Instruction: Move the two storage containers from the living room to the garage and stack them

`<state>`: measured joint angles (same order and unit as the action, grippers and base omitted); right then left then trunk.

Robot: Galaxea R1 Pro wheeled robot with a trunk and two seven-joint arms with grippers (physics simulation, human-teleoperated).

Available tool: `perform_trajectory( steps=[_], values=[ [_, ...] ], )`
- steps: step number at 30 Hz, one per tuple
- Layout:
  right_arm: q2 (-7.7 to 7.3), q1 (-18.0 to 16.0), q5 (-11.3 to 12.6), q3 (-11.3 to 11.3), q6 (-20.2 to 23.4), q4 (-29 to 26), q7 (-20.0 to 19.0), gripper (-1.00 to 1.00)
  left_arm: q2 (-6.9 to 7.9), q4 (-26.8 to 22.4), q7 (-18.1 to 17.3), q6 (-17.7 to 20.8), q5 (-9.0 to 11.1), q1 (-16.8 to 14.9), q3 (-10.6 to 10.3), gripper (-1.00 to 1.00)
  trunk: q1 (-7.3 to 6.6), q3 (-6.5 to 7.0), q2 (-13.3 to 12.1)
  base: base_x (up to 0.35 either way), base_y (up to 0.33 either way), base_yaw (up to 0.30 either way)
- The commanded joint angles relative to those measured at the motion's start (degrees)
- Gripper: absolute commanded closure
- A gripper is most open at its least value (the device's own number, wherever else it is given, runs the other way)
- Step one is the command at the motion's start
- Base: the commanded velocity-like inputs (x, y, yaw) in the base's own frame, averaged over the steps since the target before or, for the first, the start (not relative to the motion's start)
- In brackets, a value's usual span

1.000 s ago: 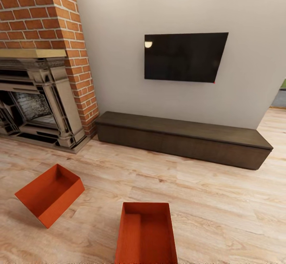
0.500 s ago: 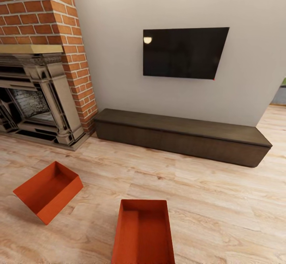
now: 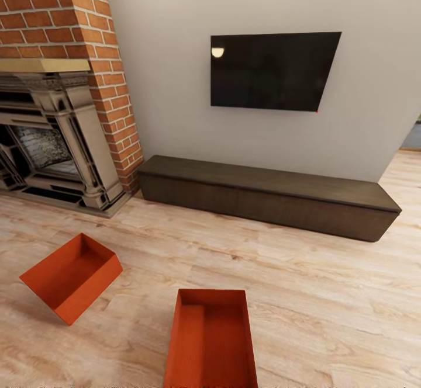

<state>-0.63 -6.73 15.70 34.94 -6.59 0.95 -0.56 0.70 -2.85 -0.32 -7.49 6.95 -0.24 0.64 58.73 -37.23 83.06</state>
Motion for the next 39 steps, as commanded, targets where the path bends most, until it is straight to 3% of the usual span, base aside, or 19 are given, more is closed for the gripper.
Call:
perform_trajectory(
  steps=[1,39],
  values=[
    [0.01,0.0,0.6,0.5,-0.3,0.1,-0.1,-1.00,0.00,0.0,0.0,-0.2,0.4,0.0,0.0,-1.00,-0.01,-0.14,0.0,0.000,0.000,0.000],
    [0.06,0.0,0.6,0.5,-0.3,0.1,-0.1,-1.00,-0.07,0.0,-0.2,-0.3,0.3,0.0,-0.1,-1.00,-0.01,-3.64,0.0,0.000,0.000,0.000]
  ],
)
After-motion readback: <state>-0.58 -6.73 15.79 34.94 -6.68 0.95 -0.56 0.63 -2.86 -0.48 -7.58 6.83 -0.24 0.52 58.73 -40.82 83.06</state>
